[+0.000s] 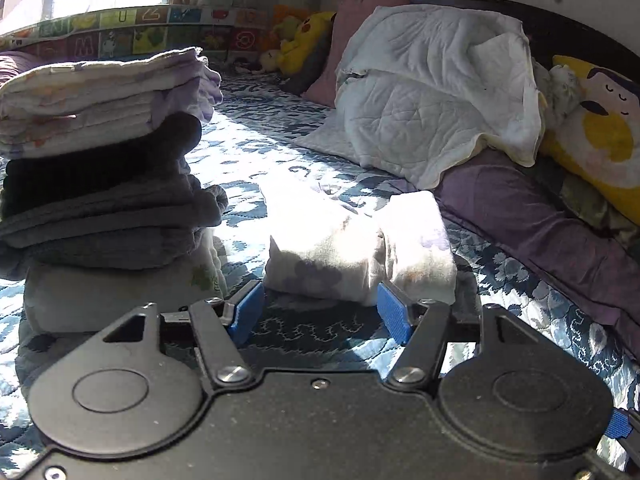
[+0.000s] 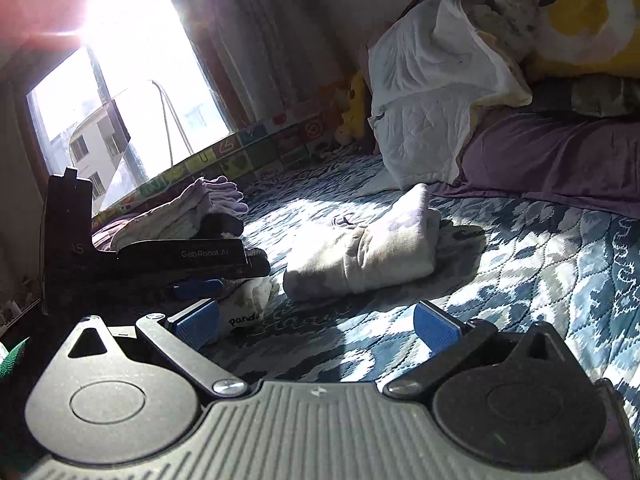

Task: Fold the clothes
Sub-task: 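Close the left tool on the rolled white floral garment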

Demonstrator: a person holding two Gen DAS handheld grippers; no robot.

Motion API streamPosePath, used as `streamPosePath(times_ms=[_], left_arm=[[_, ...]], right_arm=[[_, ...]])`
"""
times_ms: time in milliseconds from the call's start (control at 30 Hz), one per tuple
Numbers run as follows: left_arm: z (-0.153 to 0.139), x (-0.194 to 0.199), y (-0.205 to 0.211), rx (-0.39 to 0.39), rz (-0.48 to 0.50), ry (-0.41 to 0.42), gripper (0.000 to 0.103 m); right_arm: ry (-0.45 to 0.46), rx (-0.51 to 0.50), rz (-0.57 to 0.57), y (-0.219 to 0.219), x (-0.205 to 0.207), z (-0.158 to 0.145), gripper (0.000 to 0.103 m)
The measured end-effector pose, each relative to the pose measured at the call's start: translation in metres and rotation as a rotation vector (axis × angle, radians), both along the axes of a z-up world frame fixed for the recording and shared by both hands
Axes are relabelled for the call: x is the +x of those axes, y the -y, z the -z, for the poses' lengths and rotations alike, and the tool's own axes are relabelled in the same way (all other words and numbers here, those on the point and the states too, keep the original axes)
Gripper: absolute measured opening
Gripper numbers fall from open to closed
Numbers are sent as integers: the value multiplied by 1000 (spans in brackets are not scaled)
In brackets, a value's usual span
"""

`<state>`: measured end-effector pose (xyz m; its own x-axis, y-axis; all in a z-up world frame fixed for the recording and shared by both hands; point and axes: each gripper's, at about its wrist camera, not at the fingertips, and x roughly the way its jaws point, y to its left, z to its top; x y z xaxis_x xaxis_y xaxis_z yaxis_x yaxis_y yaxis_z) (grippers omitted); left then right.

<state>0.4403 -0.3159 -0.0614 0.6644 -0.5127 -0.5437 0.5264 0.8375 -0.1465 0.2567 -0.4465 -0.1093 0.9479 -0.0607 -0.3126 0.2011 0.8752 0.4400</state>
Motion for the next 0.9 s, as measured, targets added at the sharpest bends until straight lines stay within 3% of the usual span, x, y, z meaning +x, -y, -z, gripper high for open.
streamPosePath(times_ms=[100,367,467,533,600,700,900], left_arm=[[13,32,21,26,12,-12,46],[31,85,51,72,-46,-36,48],[41,99,56,86,-48,-100,51],[42,97,56,84,-40,-97,44],[37,89,56,97,-19,-64,22],[28,74,52,107,8,-21,4],[-8,26,25,76,66,68,1]], right_arm=[[3,15,14,2,7,4,102],[0,48,32,9,9,7,103],[-14,46,35,9,12,9,103],[-16,46,35,9,14,10,103],[-17,44,37,7,10,8,103],[-12,42,39,7,8,7,103],[10,29,34,0,4,4,103]])
